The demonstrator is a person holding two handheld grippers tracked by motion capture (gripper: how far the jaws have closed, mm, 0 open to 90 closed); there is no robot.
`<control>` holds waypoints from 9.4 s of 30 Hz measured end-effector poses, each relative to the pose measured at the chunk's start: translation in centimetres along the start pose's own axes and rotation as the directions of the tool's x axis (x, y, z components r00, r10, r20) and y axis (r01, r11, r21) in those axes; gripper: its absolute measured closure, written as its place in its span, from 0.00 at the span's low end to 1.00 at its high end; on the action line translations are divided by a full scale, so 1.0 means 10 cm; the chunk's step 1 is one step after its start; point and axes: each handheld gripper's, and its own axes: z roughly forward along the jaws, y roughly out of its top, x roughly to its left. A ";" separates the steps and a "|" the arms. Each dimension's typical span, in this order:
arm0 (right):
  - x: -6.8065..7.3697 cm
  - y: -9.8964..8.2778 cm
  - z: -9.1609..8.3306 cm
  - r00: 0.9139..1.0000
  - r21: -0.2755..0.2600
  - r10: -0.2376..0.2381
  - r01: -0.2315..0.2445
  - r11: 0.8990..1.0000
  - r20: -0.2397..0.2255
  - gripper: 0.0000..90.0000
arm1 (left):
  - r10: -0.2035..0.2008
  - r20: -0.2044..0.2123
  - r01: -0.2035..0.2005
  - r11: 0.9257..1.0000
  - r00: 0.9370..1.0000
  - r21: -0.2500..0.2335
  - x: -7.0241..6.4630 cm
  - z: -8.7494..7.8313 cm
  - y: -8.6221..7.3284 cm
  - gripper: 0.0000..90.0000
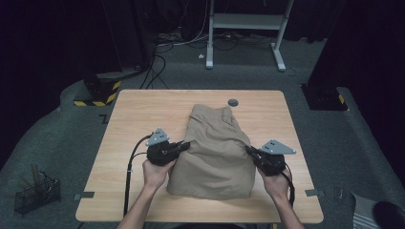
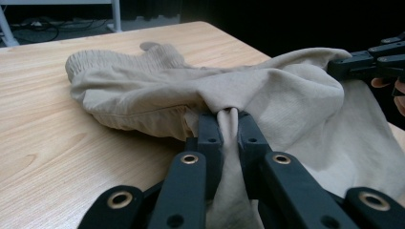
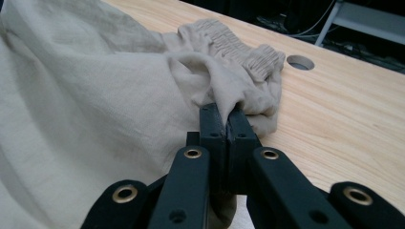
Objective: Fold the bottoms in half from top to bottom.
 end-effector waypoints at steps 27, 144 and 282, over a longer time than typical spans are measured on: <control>0.23 0.32 -0.57 0.993 -0.136 -0.122 0.122 0.983 0.009 0.98 | 0.021 0.076 -0.010 0.989 0.997 -0.147 -0.27 -0.43 0.32 0.93; -0.45 0.23 1.01 0.995 0.089 0.062 -0.068 0.994 0.072 0.98 | -0.124 -0.178 0.140 0.987 0.976 0.080 0.84 0.71 0.00 0.93; -0.20 -0.38 1.05 0.979 0.150 0.203 -0.199 0.969 -0.016 0.53 | -0.010 -0.174 0.039 0.985 0.985 0.168 0.39 0.73 -0.31 0.42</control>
